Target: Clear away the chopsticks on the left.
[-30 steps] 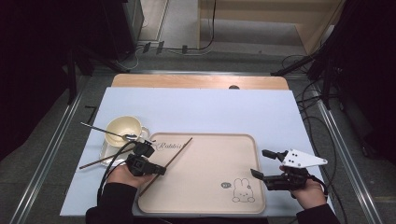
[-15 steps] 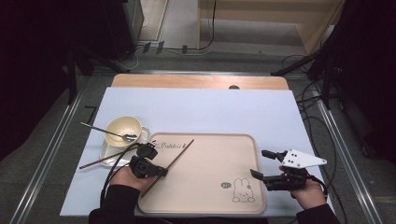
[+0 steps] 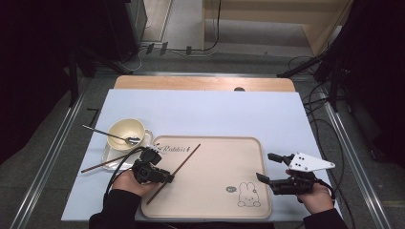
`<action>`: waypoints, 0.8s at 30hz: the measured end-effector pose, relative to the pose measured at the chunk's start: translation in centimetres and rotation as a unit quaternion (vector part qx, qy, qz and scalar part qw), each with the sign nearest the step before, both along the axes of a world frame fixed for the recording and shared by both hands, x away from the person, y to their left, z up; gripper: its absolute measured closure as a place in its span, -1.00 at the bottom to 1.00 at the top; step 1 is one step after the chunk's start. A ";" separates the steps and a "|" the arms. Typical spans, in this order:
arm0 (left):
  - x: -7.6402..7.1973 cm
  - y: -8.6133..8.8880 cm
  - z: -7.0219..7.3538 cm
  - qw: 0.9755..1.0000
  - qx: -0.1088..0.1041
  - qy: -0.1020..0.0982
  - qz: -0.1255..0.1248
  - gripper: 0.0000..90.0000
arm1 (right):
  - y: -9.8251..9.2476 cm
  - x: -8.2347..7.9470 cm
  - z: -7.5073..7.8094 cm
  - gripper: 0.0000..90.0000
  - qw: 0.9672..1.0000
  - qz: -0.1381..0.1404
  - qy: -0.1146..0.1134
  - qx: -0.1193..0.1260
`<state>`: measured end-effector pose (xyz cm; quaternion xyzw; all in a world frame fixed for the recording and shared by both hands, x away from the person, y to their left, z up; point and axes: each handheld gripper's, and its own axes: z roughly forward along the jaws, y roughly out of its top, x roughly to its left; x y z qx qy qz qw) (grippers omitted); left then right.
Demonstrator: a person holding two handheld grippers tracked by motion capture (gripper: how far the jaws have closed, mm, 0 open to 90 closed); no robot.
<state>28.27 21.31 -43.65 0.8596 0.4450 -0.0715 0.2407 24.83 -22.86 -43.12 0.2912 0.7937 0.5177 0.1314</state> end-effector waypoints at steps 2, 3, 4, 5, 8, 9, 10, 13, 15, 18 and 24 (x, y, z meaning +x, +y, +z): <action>0.1 0.3 0.3 1.000 -0.006 -0.003 0.000 0.36 | 0.0 0.0 0.0 -0.54 1.000 -0.001 0.000 0.002; 0.1 0.3 0.3 1.000 -0.006 -0.003 0.000 0.29 | 0.0 0.0 0.0 -0.54 1.000 -0.001 0.000 0.002; 0.1 0.5 0.4 1.000 -0.011 -0.007 -0.003 0.23 | 0.0 0.0 0.0 -0.54 1.000 -0.002 0.000 0.001; 0.1 0.8 0.8 1.000 -0.020 -0.007 0.001 0.19 | 0.0 0.0 0.0 -0.54 1.000 -0.002 0.000 0.001; 0.0 1.4 1.5 0.999 -0.032 -0.015 -0.003 0.08 | -0.1 0.0 0.0 -0.54 1.000 -0.001 0.000 0.001; 0.0 1.6 1.7 0.999 -0.035 -0.015 -0.007 0.03 | -0.1 0.1 0.0 -0.54 1.000 -0.001 0.000 0.001; -0.1 1.9 1.9 0.999 -0.037 -0.019 -0.006 0.00 | -0.1 0.1 0.0 -0.54 1.000 -0.001 0.000 0.001; -0.4 2.7 2.4 0.999 -0.031 -0.037 -0.012 -0.06 | -0.1 0.1 0.0 -0.53 1.000 -0.003 0.000 0.000; -0.7 3.3 2.7 0.998 -0.030 -0.046 -0.014 -0.09 | -0.1 0.1 0.0 -0.54 1.000 -0.002 0.000 -0.001; -1.0 3.9 3.2 0.998 -0.022 -0.054 -0.013 -0.15 | 0.0 0.1 0.0 -0.54 1.000 -0.003 0.000 -0.002; -1.2 5.4 3.9 0.998 -0.022 -0.063 -0.012 -0.17 | 0.0 0.1 -0.1 -0.54 1.000 -0.003 0.002 -0.003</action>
